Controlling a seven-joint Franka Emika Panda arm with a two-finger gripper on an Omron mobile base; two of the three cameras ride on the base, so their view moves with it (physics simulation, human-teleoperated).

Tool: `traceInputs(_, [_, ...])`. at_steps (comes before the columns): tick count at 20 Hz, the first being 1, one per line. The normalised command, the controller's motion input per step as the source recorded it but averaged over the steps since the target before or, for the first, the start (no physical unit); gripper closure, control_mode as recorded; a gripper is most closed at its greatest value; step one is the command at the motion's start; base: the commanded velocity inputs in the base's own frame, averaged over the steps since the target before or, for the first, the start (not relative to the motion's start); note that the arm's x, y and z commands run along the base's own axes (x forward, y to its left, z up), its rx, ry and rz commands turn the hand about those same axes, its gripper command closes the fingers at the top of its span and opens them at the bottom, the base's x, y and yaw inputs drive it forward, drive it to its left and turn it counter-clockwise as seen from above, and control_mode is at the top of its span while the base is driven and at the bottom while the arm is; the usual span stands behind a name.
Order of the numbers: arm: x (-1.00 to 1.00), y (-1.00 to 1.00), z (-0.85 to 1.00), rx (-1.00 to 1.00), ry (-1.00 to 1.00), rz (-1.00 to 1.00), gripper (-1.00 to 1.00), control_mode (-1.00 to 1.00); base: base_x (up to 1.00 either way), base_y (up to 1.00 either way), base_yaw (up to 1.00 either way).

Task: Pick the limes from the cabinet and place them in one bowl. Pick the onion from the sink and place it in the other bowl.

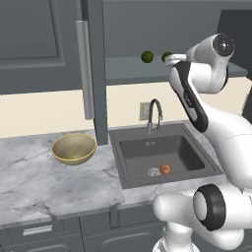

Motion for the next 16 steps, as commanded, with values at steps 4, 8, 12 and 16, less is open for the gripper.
traceInputs(4, [0.38, 0.0, 0.0, 0.0, 0.0, 0.0, -1.0, -1.0, 0.0, 0.0, 0.0])
traceInputs(8, [0.39, -0.01, 0.0, 0.0, 0.0, 0.0, -1.0, -1.0, 0.0, 0.0, 0.0])
traceInputs(12, [0.38, -0.04, 0.0, 0.0, 0.0, 0.0, -1.0, -1.0, 0.0, 0.0, 0.0])
traceInputs(16, [0.33, -0.06, 0.0, 0.0, 0.0, 0.0, -1.0, -1.0, 0.0, 0.0, 0.0])
